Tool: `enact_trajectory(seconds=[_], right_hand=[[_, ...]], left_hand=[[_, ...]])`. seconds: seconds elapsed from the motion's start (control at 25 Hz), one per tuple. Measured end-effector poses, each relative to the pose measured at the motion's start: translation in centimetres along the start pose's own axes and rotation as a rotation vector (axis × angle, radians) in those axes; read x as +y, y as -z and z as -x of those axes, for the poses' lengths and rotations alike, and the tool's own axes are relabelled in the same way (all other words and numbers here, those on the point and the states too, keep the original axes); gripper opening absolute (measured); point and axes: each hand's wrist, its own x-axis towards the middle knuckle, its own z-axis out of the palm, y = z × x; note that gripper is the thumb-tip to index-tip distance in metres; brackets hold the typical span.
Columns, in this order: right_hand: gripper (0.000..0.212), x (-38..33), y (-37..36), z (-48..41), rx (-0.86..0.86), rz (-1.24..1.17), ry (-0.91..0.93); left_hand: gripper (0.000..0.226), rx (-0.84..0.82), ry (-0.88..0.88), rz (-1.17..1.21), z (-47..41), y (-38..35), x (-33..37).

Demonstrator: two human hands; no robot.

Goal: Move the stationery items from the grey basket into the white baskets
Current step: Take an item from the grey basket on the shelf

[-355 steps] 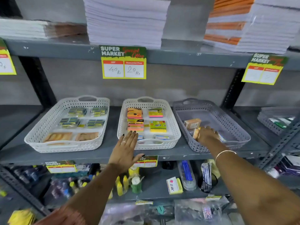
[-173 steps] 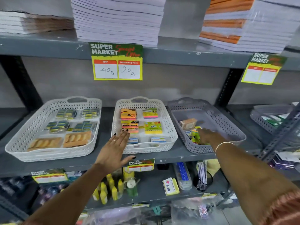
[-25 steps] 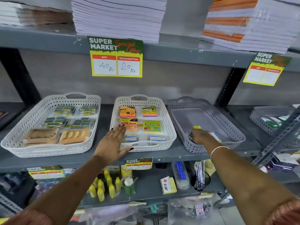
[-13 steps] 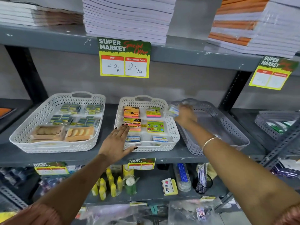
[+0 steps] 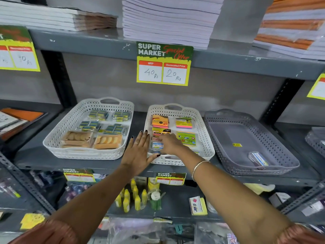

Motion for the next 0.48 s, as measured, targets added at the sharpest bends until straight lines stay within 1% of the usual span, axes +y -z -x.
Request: enact_trajectory(seconds=[0.12,0.24,0.32,0.4,0.48], right_hand=[[0.056,0.2,0.0,-0.3,-0.022,-0.012,0.021],[0.07,0.8,0.5,0.0,-0.06,-0.043,0.012],[0.075,2.1,1.4,0.3,-0.057,-0.082,-0.011],[0.073,4.1,2.6,0.5,-0.014,-0.142,-0.063],[0.066,6.9,3.9,1.1,0.079,-0.166,-0.164]], left_hand=[[0.117,-0.005,-0.001,0.015,0.0,-0.1,0.0],[0.118,-0.013,-0.005,0.01,-0.1,0.1,0.0],[0.118,-0.012,-0.007,-0.001,0.0,0.2,-0.1],[0.116,-0.005,-0.023,-0.018,0.1,0.4,0.1],[0.11,0.01,-0.051,-0.028,-0.3,0.9,0.7]])
